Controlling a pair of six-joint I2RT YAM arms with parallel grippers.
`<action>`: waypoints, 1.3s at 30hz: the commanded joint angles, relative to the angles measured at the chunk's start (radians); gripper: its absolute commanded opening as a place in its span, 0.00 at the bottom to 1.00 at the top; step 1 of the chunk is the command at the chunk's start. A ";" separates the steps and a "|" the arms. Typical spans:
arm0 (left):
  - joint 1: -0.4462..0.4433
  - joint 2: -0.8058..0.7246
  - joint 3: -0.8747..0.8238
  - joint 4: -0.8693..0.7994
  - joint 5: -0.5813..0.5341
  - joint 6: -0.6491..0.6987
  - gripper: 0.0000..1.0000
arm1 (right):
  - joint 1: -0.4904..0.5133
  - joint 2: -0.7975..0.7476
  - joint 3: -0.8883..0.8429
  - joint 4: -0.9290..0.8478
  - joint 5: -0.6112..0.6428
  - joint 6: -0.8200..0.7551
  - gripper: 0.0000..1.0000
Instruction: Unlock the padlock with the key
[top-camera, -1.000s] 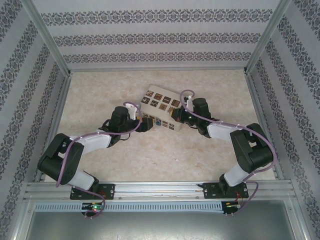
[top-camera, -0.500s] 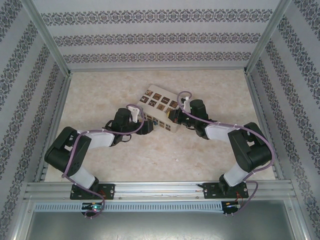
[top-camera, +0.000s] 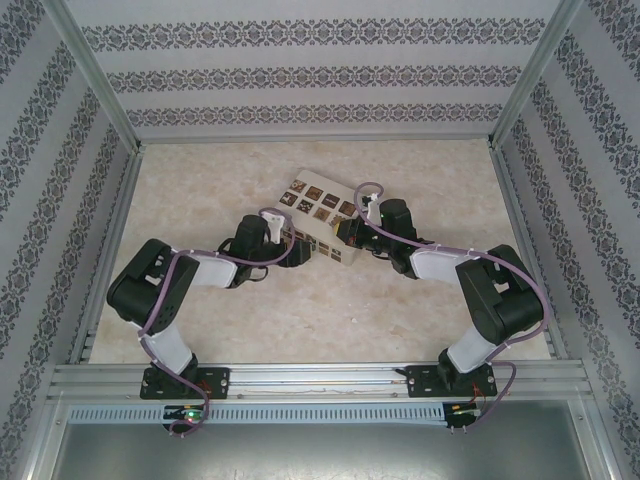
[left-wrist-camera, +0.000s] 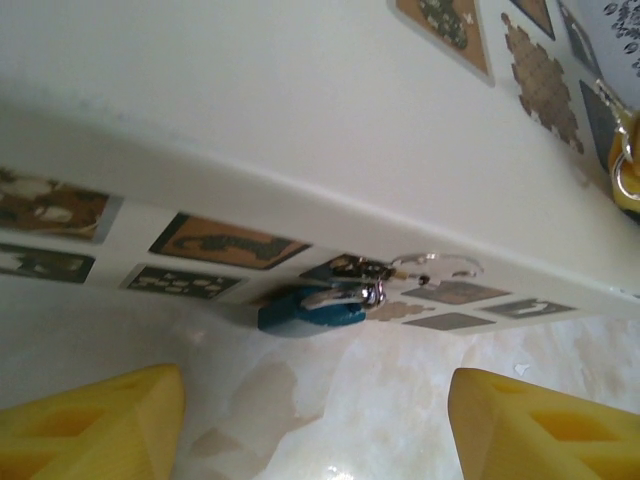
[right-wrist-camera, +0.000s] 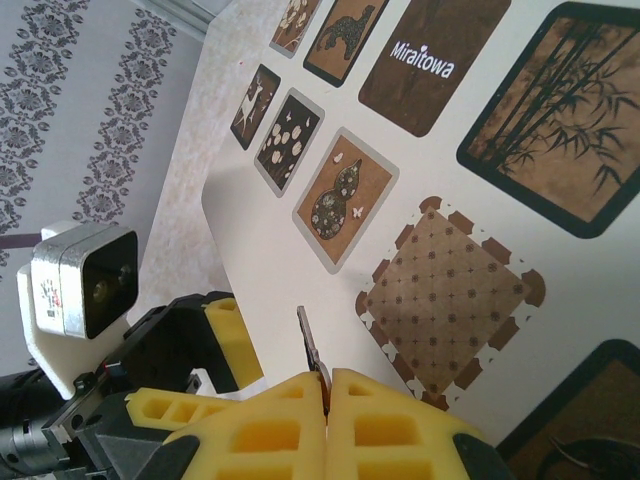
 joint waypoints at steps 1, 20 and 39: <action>0.010 0.033 0.027 0.077 0.044 -0.026 0.68 | 0.012 0.034 -0.010 -0.086 0.004 -0.013 0.00; 0.009 0.134 0.076 0.148 0.091 -0.085 0.56 | 0.011 0.036 -0.007 -0.085 0.000 -0.016 0.00; -0.024 0.142 0.076 0.166 0.098 -0.112 0.49 | 0.014 0.028 -0.015 -0.083 0.004 -0.013 0.00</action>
